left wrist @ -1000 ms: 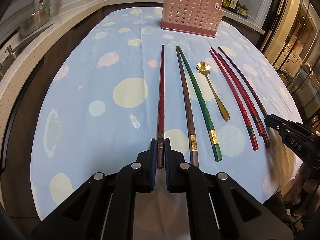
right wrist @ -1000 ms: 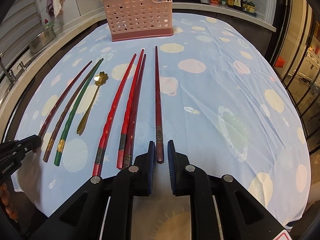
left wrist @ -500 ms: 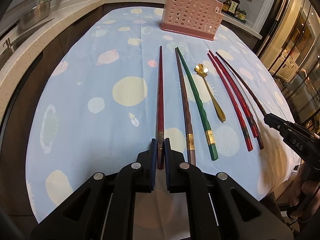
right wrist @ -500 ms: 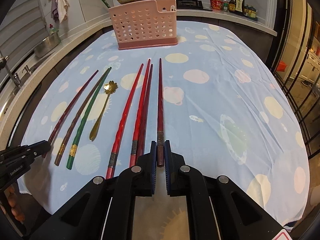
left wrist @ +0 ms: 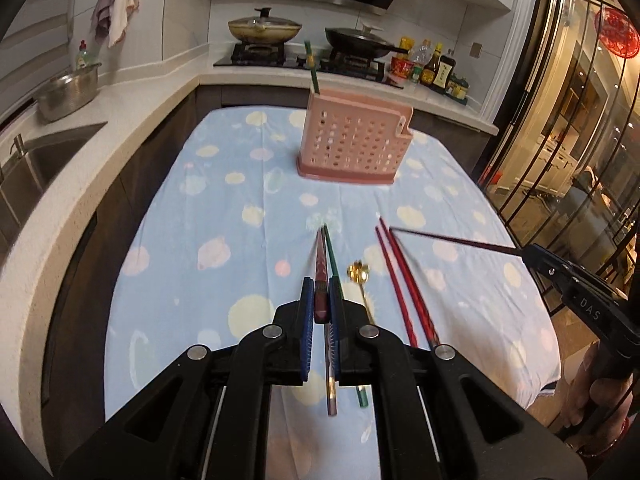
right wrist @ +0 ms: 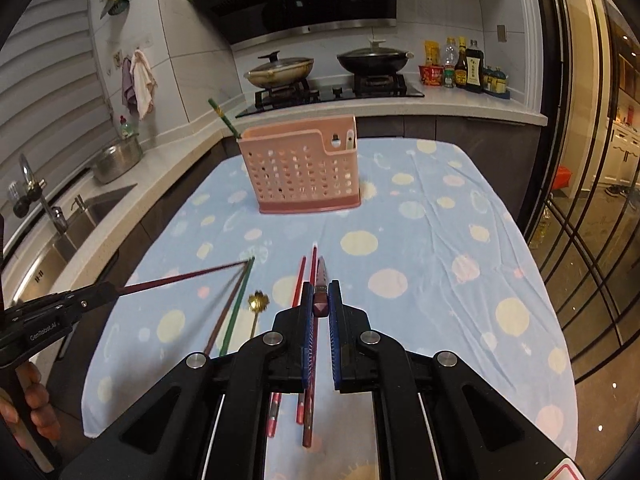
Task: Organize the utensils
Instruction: 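Lift both chopsticks and carry them toward the pink holder, then lower both chopsticks into the holder and open both tools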
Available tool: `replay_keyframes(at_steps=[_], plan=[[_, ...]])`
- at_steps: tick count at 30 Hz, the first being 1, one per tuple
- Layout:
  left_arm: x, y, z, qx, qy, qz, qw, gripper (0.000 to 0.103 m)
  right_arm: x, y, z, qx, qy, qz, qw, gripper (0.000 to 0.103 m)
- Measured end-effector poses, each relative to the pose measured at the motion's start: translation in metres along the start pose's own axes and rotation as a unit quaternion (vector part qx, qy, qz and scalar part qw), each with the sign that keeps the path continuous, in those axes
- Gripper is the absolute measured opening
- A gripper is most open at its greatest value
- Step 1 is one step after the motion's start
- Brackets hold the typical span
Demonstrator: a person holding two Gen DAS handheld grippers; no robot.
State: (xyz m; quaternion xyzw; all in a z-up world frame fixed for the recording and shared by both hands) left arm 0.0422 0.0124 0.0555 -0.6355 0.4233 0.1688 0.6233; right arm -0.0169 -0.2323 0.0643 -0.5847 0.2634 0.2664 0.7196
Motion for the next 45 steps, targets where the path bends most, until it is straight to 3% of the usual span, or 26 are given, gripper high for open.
replay_keyframes(at_steps=[7, 18, 28, 35, 42, 45], plan=[[-0.019, -0.088, -0.024, 0.033, -0.011, -0.082, 0.9960, 0.007, -0.008, -0.074, -0.003, -0.005, -0.002, -0.055, 0.998, 0.007], [-0.023, -0.190, -0.054, 0.054, -0.007, -0.156, 0.9863, 0.007, 0.001, -0.166, 0.002, -0.010, -0.012, -0.112, 0.994, 0.007], [-0.022, -0.279, -0.076, 0.061, 0.003, -0.227, 0.9719, 0.007, 0.005, -0.259, 0.013, 0.002, -0.041, -0.183, 0.982, 0.007], [0.014, -0.302, -0.068, 0.046, 0.022, -0.223, 0.9734, 0.007, 0.053, -0.285, 0.012, 0.015, -0.046, -0.175, 0.983, 0.007], [0.069, -0.286, -0.058, 0.038, 0.019, -0.168, 0.9848, 0.008, 0.107, -0.270, -0.001, 0.031, -0.044, -0.117, 0.992, 0.008], [0.075, -0.276, -0.053, 0.027, 0.020, -0.158, 0.9869, 0.014, 0.110, -0.258, -0.008, 0.042, -0.045, -0.110, 0.992, 0.015]])
Point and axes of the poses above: each gripper's, at about its wrist camera, not at the fingertips, and x roughly the way its jaws point, z to its left, y to its underside, the point moved 1 cm from there along x, roughly the way its jaws point, and after that the axes turned 5 degrees about z, right-handed, at the moved point
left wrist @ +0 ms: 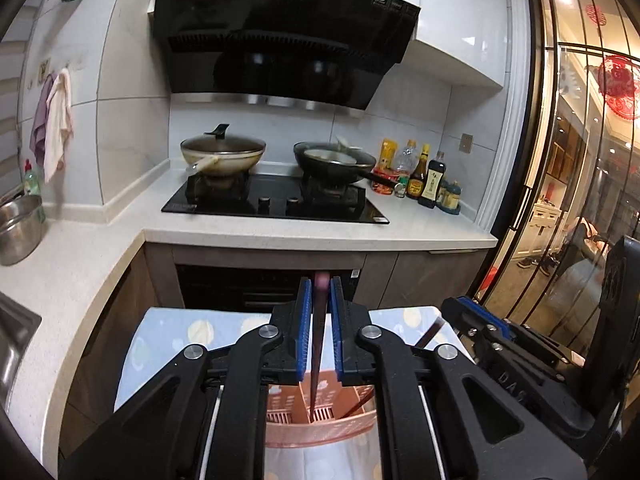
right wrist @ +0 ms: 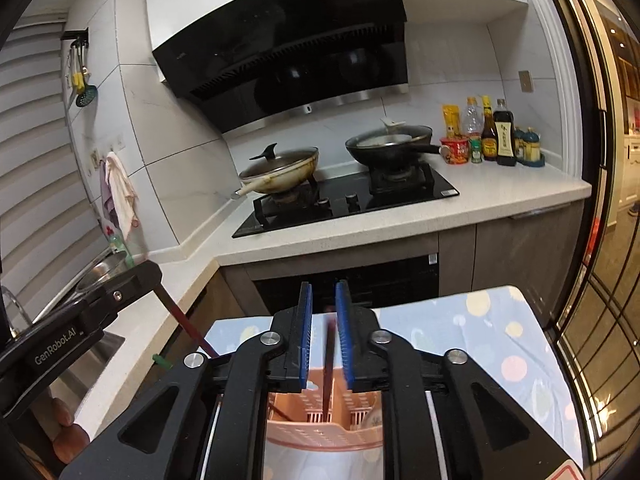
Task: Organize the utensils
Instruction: 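Lower both chopsticks into the holder and open both tools, then move both open tools back over the remaining chopsticks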
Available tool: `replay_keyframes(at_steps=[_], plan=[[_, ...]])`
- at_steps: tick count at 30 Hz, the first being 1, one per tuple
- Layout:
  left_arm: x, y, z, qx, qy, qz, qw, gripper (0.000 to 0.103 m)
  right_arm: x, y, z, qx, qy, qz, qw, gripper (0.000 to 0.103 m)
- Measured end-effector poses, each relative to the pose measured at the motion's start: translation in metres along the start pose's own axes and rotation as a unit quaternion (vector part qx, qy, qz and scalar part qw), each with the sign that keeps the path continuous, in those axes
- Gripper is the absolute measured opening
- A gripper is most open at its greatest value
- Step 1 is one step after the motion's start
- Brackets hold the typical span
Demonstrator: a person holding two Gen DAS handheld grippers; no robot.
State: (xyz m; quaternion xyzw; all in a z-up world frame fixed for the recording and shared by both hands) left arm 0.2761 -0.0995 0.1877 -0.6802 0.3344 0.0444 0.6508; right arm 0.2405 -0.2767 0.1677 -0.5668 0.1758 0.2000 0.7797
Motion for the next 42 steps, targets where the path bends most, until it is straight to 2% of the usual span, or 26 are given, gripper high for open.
replay_keyframes(at_steps=[1, 3, 4, 5, 9, 14, 18, 23, 29, 36, 42], plan=[[-0.003, 0.003, 0.001, -0.002, 0.001, -0.002, 1.0000, 0.019, -0.003, 0.003, -0.002, 0.003, -0.003, 0.000, 1.000, 0.016], [-0.014, 0.007, 0.003, -0.003, -0.009, -0.011, 0.9999, 0.043, -0.013, 0.007, -0.004, 0.004, -0.002, -0.005, 1.000, 0.021], [-0.019, 0.009, 0.004, -0.004, -0.012, -0.016, 0.9998, 0.047, -0.019, 0.010, -0.005, 0.005, -0.004, -0.007, 1.000, 0.025], [-0.025, 0.011, 0.004, -0.004, -0.014, -0.020, 0.9997, 0.050, -0.024, 0.014, -0.006, 0.006, -0.007, -0.008, 1.000, 0.028], [-0.053, 0.023, 0.005, -0.001, -0.025, -0.018, 0.9995, 0.053, -0.056, 0.036, -0.005, -0.004, -0.007, -0.006, 1.000, 0.032], [-0.089, 0.069, 0.004, 0.007, -0.037, 0.012, 0.9992, 0.064, -0.099, 0.089, -0.009, -0.006, -0.003, 0.027, 1.000, 0.033], [-0.101, 0.127, 0.003, 0.027, -0.070, 0.062, 0.9953, 0.065, -0.128, 0.148, -0.015, -0.022, 0.030, 0.062, 0.997, 0.034], [-0.112, 0.198, 0.012, 0.016, -0.077, 0.134, 0.9879, 0.065, -0.150, 0.223, -0.022, -0.025, 0.043, 0.130, 0.990, 0.034], [-0.129, 0.263, 0.015, 0.023, -0.104, 0.176, 0.9786, 0.065, -0.162, 0.294, -0.017, -0.050, 0.071, 0.183, 0.979, 0.034], [-0.138, 0.315, 0.014, 0.027, -0.110, 0.203, 0.9725, 0.064, -0.157, 0.345, -0.001, -0.082, 0.068, 0.217, 0.970, 0.034], [-0.138, 0.336, 0.012, 0.032, -0.108, 0.220, 0.9691, 0.064, -0.149, 0.360, 0.008, -0.098, 0.067, 0.229, 0.966, 0.034]])
Point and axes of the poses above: each gripper's, at about its wrist camera, not at the fingertips, and x roughly the way its jaws point, z to its left, y to its underside, the point moved 1 cm from there along x, roughly the way its jaws point, and after that the axes turned 5 degrees about z, right-handed, at the moved point
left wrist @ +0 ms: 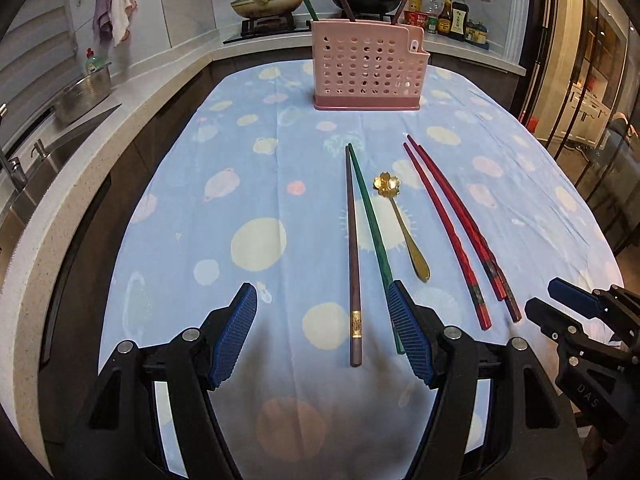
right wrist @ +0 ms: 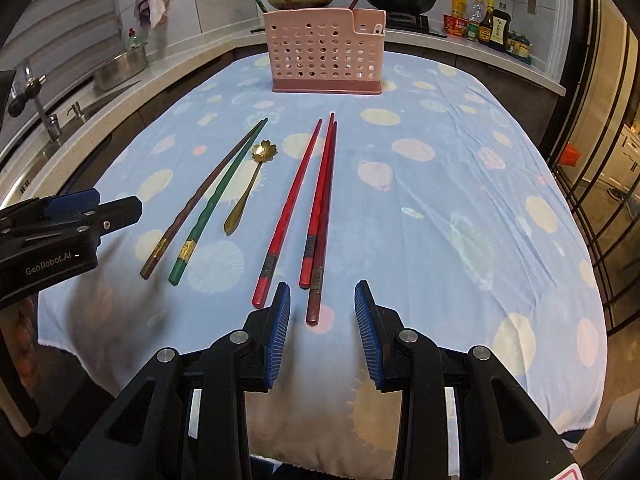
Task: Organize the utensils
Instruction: 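Move both open tools back over the remaining chopsticks, then grasp the brown chopstick with the left tool while the right tool grasps a dark red chopstick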
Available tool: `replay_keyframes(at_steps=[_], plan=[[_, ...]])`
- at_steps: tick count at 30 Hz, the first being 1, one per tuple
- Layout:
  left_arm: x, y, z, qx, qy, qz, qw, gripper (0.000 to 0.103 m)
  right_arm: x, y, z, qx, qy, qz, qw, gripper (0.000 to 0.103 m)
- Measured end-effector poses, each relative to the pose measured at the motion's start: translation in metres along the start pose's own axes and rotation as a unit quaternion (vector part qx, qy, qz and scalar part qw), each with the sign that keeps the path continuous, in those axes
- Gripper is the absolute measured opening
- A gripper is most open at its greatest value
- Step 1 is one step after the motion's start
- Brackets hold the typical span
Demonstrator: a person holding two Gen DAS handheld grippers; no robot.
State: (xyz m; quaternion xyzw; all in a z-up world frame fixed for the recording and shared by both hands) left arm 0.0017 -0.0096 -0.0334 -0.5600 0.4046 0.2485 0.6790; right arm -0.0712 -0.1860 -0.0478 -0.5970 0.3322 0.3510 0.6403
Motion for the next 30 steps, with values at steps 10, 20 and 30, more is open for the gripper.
replay_keyframes(at_steps=[10, 20, 30], plan=[[0.018, 0.012, 0.001, 0.006, -0.009, 0.021, 0.9997, 0.061, 0.016, 0.003, -0.001, 0.009, 0.005, 0.016, 1.000, 0.033], [0.031, 0.019, -0.002, 0.013, -0.010, 0.037, 0.9992, 0.057, 0.024, 0.004, -0.006, 0.015, 0.009, 0.024, 1.000, 0.028], [0.039, 0.025, -0.001, 0.013, -0.007, 0.046, 0.9988, 0.054, 0.026, 0.003, -0.012, 0.023, 0.012, 0.021, 0.999, 0.022]])
Point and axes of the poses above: each gripper's, at about its wrist camera, not at the fingertips, and x roughly the way its jaws point, z to its left, y to its underside, the point moved 1 cm from there along x, roughly the way its jaws point, and after that the axes turned 5 degrees about z, right-handed, at the moved point
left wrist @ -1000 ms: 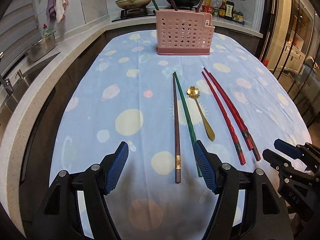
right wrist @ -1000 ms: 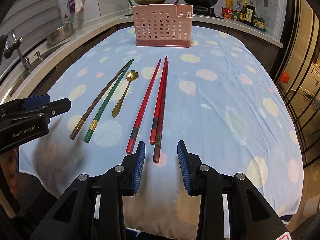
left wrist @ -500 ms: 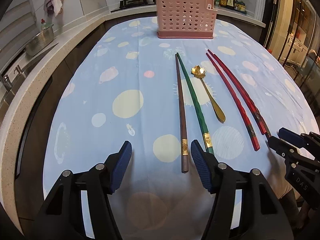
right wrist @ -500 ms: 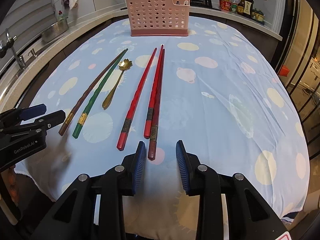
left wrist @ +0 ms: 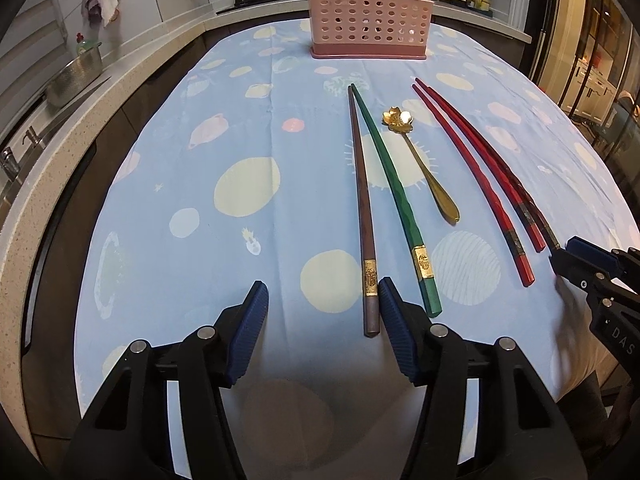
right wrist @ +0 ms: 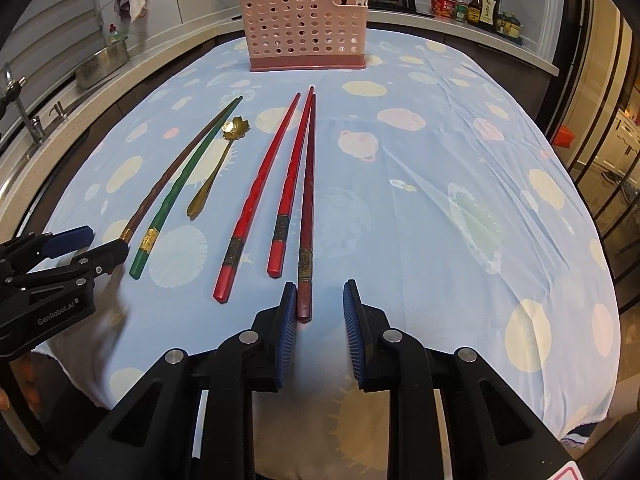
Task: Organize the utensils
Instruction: 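Grasp the brown chopstick with the left tool while the right tool grasps a dark red chopstick, then lift both chopsticks and carry them toward the pink holder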
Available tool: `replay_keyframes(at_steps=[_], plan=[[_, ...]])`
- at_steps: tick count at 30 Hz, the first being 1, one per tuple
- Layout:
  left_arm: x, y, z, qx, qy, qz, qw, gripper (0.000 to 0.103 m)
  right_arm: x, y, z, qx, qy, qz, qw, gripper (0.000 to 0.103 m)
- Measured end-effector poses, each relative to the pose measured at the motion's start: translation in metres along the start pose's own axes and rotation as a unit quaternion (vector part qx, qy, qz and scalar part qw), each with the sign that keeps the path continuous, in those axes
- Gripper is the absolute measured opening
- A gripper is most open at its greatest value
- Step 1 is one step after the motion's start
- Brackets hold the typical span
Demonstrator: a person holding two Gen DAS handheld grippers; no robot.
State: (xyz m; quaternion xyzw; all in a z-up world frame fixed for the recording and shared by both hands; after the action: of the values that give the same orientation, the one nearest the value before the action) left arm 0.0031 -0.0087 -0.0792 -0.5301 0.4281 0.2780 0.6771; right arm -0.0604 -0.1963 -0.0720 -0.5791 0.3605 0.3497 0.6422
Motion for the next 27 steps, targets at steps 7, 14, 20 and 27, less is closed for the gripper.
replay_keyframes(at_steps=[7, 14, 20, 27], plan=[[0.001, -0.001, 0.000, -0.003, 0.015, -0.001, 0.9999, 0.047, 0.002, -0.003, -0.001, -0.001, 0.000, -0.001, 1.000, 0.022], [-0.001, -0.002, 0.004, -0.008, 0.037, -0.004, 0.9993, 0.023, 0.003, -0.004, 0.001, -0.002, -0.003, -0.005, 1.000, 0.007], [-0.002, -0.003, 0.011, -0.028, 0.072, 0.004, 0.9970, 0.008, -0.001, -0.004, -0.001, 0.004, -0.008, -0.009, 1.000, 0.007], [-0.019, -0.009, 0.009, -0.030, 0.081, -0.004, 0.9962, 0.007, -0.025, -0.012, -0.003, 0.009, -0.017, -0.039, 0.999, 0.007]])
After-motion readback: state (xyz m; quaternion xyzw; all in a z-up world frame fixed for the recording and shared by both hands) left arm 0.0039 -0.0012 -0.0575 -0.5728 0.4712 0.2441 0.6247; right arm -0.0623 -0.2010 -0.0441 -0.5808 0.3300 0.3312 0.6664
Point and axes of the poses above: each gripper's, at about its wrist camera, not at the fingertips, and x roughly the way its jaws point, z to its left, y to its underside, the point moved 1 cm from there along x, roughly the way its jaws point, and after that the axes turned 5 degrees about z, right-handed, at the moved point
